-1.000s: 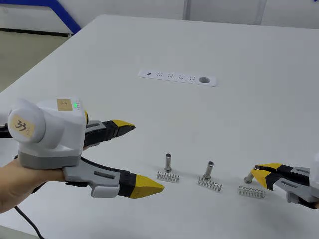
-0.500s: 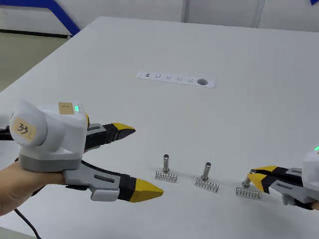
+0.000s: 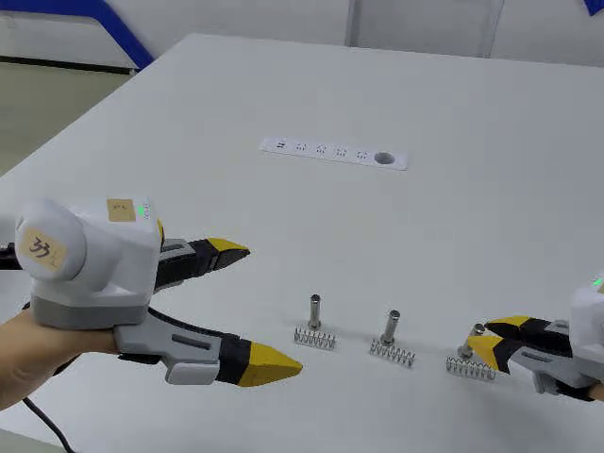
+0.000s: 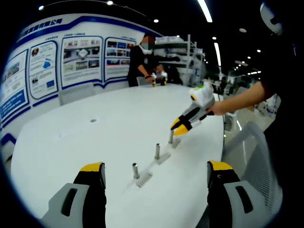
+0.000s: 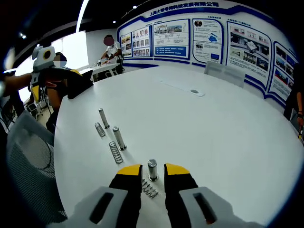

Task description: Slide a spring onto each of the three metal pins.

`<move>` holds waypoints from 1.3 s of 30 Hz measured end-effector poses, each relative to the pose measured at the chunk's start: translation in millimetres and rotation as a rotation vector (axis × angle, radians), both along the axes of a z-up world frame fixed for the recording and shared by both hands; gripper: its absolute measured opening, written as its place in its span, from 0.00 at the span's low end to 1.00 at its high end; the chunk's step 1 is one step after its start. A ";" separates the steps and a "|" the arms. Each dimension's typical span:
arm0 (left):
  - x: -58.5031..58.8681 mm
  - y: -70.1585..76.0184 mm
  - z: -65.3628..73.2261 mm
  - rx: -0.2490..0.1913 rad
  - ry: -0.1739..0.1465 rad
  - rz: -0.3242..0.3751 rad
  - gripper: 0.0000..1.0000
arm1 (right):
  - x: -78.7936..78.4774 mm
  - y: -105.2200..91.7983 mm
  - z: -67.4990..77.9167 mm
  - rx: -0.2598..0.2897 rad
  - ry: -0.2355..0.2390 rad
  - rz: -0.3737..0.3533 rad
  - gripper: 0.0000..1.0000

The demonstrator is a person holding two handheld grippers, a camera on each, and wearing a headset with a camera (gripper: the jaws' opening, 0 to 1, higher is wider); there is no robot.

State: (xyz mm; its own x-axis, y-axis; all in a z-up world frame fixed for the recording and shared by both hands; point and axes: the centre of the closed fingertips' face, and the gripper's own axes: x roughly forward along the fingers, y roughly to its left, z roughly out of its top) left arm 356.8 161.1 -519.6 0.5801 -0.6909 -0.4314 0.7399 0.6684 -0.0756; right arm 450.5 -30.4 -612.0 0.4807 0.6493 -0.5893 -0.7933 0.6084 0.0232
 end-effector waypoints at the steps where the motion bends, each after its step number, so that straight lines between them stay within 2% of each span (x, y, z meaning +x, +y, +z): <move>1: 0.1 -0.4 0.1 -0.001 0.000 -0.001 0.90 | -0.6 -0.5 1.8 0.002 -0.004 0.001 0.19; 7: 1.0 -3.5 -0.8 0.003 0.001 -0.007 0.90 | 0.0 -12.3 5.0 -0.003 -0.014 0.028 0.22; 9: 1.3 -3.7 -1.6 0.003 0.003 -0.008 0.90 | -3.3 -16.0 1.3 -0.024 -0.006 0.054 0.23; 12: 1.6 -3.9 -4.4 0.008 0.010 -0.011 0.90 | -9.7 -24.3 -8.9 -0.096 0.000 0.120 0.24; 17: 4.5 -4.8 -8.6 0.011 0.018 -0.016 0.90 | -17.2 -21.4 -17.1 -0.145 -0.003 0.176 0.25; 32: 11.6 -10.1 -13.7 0.001 0.030 -0.023 0.90 | -17.7 -17.2 -46.2 -0.189 0.049 0.269 0.26; 37: 9.8 -8.8 -15.2 0.006 0.036 -0.023 0.90 | -21.4 -9.9 -51.7 -0.172 0.083 0.295 0.26; 39: 9.3 -6.6 -16.9 0.011 0.041 -0.020 0.90 | -18.0 -9.2 -52.8 -0.169 0.071 0.305 0.26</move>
